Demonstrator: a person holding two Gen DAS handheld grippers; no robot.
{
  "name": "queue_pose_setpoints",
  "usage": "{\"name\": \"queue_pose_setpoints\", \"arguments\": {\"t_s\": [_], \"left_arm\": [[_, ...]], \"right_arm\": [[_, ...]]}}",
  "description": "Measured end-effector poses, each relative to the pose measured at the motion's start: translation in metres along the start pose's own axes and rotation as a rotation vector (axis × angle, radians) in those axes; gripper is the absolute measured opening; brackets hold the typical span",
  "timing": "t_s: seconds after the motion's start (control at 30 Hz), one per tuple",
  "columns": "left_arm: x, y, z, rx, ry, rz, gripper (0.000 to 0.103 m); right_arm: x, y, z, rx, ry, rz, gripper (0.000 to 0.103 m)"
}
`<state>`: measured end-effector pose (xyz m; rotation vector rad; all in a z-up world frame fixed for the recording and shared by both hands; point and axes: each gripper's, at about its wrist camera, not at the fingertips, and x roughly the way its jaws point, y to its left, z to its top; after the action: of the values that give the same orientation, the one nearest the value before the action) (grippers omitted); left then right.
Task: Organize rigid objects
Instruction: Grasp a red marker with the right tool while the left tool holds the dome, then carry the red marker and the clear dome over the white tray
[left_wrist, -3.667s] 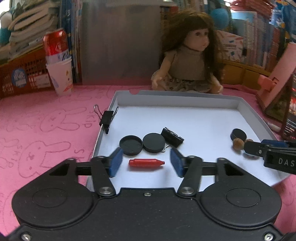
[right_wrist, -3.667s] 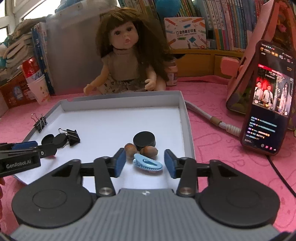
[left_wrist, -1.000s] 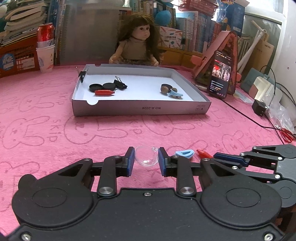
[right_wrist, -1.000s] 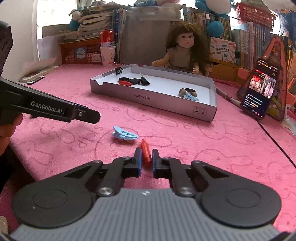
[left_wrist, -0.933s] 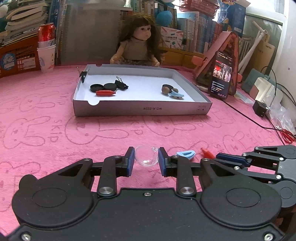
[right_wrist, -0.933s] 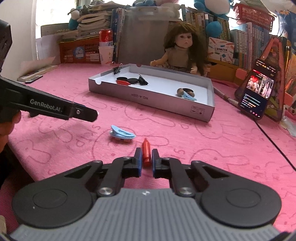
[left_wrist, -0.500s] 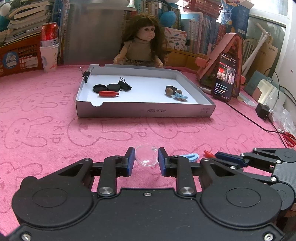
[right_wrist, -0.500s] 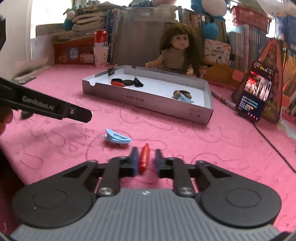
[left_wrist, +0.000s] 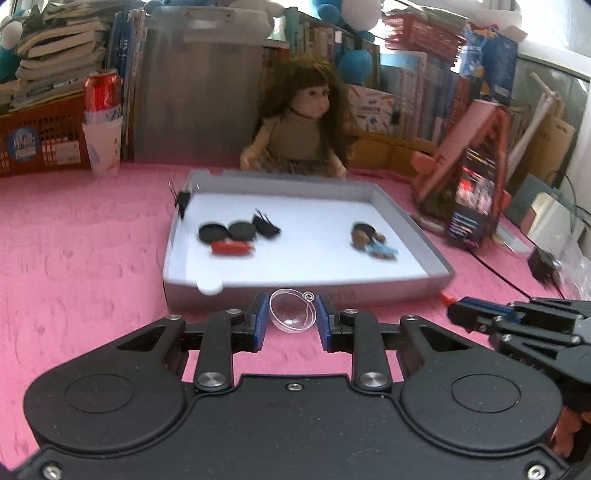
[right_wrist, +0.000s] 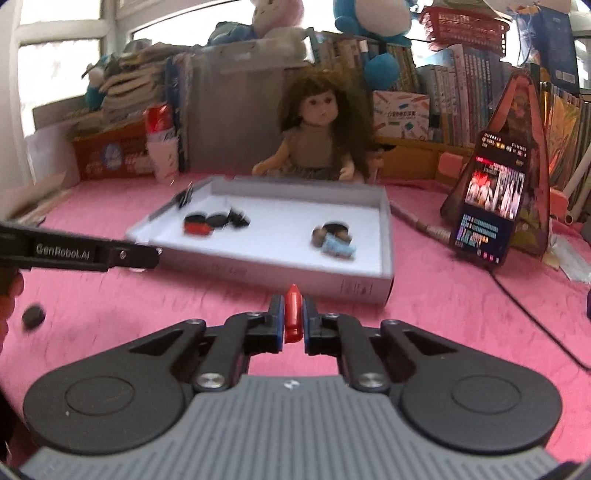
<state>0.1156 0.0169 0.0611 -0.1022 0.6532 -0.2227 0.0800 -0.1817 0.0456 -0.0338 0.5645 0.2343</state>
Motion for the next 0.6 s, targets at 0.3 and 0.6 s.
{"name": "queue_pose_setpoints", "arguments": {"t_s": [0.3,0.6], "left_arm": [[0.054,0.030,0.039,-0.069,0.034,0.075,0.025],[0.085,0.042,0.037,-0.087,0.085,0.107,0.025]], "right_arm": [[0.055,-0.032,0.046,0.107,0.058,-0.033,0.013],[0.100,-0.048,0.050,0.178,0.142,-0.066,0.013]]}}
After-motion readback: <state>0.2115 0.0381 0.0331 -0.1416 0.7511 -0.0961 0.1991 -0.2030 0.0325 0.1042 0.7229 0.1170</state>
